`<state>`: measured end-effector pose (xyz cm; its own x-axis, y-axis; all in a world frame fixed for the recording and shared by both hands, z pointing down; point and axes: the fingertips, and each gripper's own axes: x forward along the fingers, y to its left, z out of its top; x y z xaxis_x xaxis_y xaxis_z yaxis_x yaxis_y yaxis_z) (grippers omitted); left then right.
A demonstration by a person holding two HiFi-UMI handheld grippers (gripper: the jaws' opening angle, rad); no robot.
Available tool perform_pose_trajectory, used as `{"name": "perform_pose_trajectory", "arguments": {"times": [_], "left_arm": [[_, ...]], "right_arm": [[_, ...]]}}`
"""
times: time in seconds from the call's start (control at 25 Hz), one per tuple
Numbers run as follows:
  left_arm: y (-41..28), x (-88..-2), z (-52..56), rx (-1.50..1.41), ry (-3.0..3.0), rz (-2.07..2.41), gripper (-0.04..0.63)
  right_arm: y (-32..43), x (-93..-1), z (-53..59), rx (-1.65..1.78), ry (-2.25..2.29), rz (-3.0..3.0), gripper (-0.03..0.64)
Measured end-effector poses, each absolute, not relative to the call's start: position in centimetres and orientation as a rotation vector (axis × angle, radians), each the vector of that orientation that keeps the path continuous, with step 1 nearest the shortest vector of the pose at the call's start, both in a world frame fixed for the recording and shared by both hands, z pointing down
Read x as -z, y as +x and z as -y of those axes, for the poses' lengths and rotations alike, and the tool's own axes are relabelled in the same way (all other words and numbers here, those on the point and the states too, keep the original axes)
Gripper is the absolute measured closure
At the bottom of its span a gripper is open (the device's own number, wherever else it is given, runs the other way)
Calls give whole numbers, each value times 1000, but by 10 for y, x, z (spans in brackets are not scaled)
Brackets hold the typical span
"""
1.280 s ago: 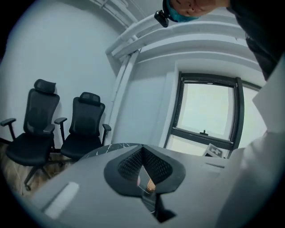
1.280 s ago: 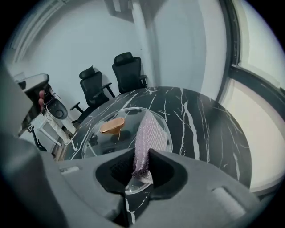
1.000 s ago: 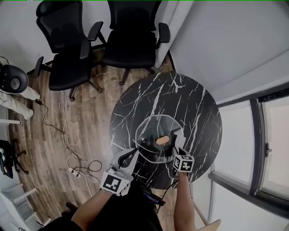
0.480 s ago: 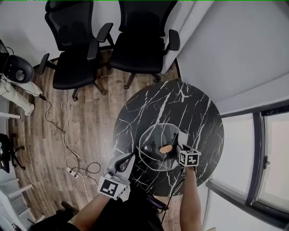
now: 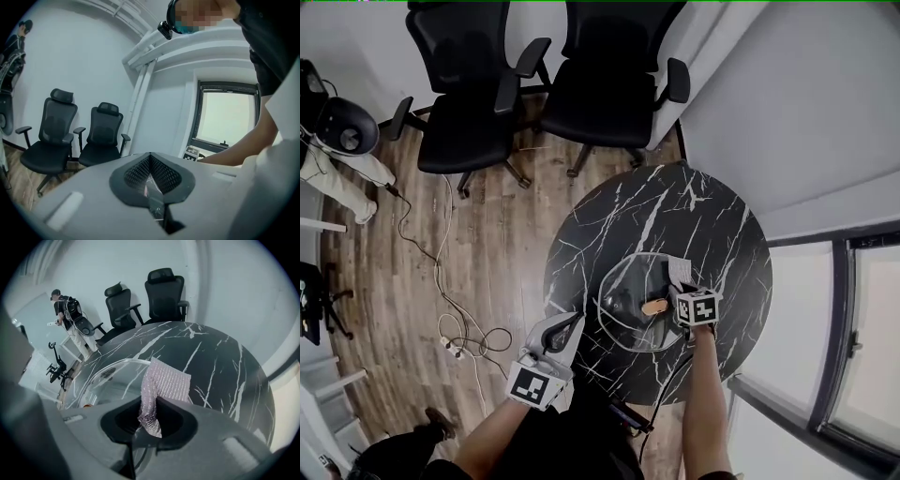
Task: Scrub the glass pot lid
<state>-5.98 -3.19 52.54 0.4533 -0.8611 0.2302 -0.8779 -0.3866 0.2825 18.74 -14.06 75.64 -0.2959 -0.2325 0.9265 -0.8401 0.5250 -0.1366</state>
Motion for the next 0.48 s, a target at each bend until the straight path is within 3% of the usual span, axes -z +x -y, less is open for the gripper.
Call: {"name": "perform_pose_trajectory", "arguments": {"times": [0.48], "left_arm": [[-88, -520, 18, -46, 2329, 1531, 595]], "right_arm": [[146, -758, 141, -639, 724, 1768, 538]]}}
